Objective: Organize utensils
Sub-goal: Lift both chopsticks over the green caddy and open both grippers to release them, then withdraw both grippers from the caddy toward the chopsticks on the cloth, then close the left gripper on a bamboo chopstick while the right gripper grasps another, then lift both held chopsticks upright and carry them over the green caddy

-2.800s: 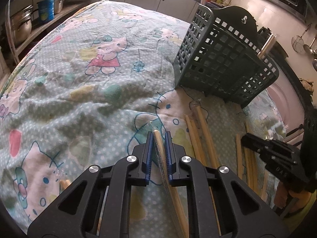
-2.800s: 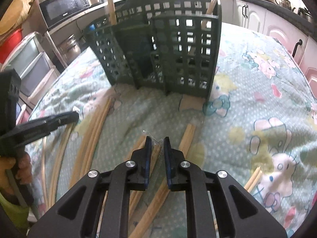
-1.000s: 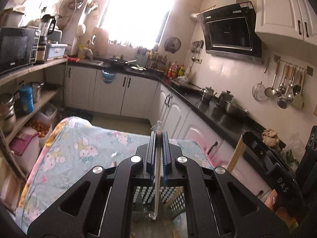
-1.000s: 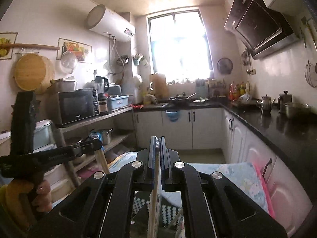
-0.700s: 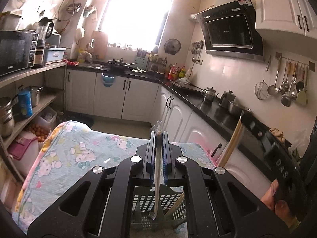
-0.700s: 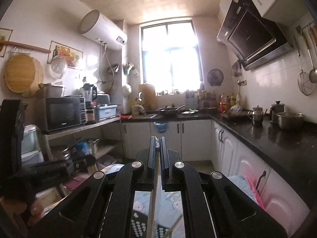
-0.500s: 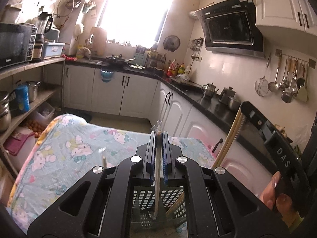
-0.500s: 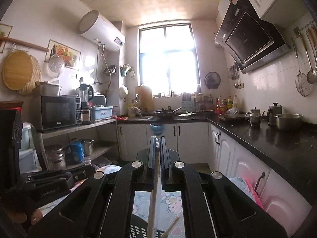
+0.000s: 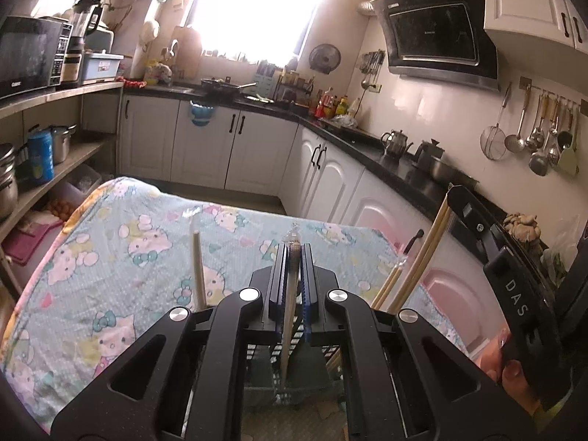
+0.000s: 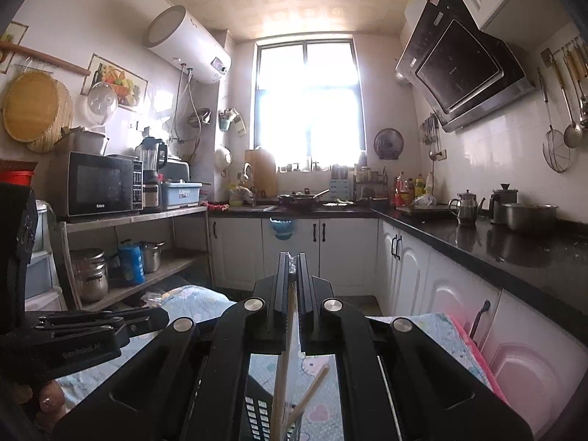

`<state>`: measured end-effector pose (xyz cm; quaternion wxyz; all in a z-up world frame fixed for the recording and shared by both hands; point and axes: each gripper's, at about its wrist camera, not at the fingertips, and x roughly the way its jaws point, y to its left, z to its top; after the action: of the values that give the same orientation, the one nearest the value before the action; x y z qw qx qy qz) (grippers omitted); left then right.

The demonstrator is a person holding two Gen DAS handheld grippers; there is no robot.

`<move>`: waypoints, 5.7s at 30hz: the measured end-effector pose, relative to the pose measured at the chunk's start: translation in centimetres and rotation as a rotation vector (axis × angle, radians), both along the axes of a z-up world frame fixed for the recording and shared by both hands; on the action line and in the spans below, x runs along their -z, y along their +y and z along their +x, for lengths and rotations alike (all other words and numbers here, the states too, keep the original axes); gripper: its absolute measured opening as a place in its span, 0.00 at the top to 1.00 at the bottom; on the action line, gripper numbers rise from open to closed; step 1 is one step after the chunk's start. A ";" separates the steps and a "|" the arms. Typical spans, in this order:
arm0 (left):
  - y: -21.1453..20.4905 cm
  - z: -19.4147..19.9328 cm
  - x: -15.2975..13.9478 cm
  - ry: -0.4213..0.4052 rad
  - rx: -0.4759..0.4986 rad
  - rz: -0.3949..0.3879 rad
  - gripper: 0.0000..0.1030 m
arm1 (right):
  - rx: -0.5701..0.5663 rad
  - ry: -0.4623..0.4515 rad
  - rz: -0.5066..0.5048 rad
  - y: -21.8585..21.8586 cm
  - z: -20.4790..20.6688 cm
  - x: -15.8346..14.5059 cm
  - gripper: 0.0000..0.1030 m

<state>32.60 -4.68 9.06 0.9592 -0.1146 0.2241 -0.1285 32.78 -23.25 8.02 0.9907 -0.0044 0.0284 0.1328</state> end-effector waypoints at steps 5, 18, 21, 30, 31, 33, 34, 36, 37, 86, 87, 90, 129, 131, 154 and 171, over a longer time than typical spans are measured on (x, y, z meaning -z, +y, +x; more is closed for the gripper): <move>0.6 0.0 0.9 0.029 -0.001 -0.018 0.98 | 0.000 0.024 -0.001 -0.3 -0.2 0.9 0.96; 2.2 -1.0 2.2 0.080 -0.021 -0.032 0.90 | -0.028 0.142 0.040 -1.9 -1.6 2.5 0.95; 2.6 -1.5 2.5 0.091 -0.028 -0.038 0.87 | -0.035 0.171 0.041 -1.9 -1.9 2.9 0.94; 3.1 -3.3 2.8 0.113 -0.030 -0.036 0.64 | -0.047 0.243 0.050 -1.9 -3.0 3.6 0.74; 3.2 -3.4 2.7 0.115 -0.031 -0.035 0.61 | -0.048 0.251 0.050 -1.9 -3.0 3.7 0.70; 3.3 -4.0 2.9 0.121 -0.028 -0.035 0.55 | -0.057 0.268 0.060 -2.0 -3.3 3.8 0.66; 3.4 -4.2 2.9 0.125 -0.029 -0.035 0.51 | -0.060 0.275 0.061 -2.0 -3.5 3.9 0.65; 3.6 -4.7 3.1 0.134 -0.033 -0.040 0.43 | -0.060 0.289 0.053 -2.1 -3.7 4.1 0.63; 3.7 -4.9 3.2 0.138 -0.034 -0.043 0.35 | -0.063 0.297 0.051 -2.0 -3.9 4.2 0.61; 12.3 -17.1 10.0 0.292 -0.214 -0.085 0.11 | -0.245 0.533 -0.078 4.8 -10.7 9.9 0.47; 12.5 -17.2 10.3 0.297 -0.220 -0.089 0.11 | -0.248 0.538 -0.082 5.0 -10.6 10.1 0.47; 13.1 -17.7 11.1 0.315 -0.232 -0.101 0.11 | -0.263 0.560 -0.095 5.8 -10.3 10.7 0.48; 14.2 -15.6 17.0 0.457 -0.177 -0.206 0.66 | -0.239 0.846 -0.115 12.5 -2.2 18.0 0.70; 14.2 -15.4 17.0 0.457 -0.176 -0.199 0.66 | -0.224 0.844 -0.117 12.7 -1.9 18.0 0.71; 14.3 -13.5 16.9 0.481 -0.213 -0.118 0.90 | -0.259 0.838 -0.099 10.7 -2.3 16.7 0.93; 12.3 -14.7 10.3 0.316 -0.157 -0.142 0.98 | -0.359 0.636 -0.030 7.1 -6.6 9.5 0.94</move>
<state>17.90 7.65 -1.27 0.9087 -0.2178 0.3526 -0.0492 26.20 -16.19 -1.50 0.8931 0.0177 0.3359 0.2987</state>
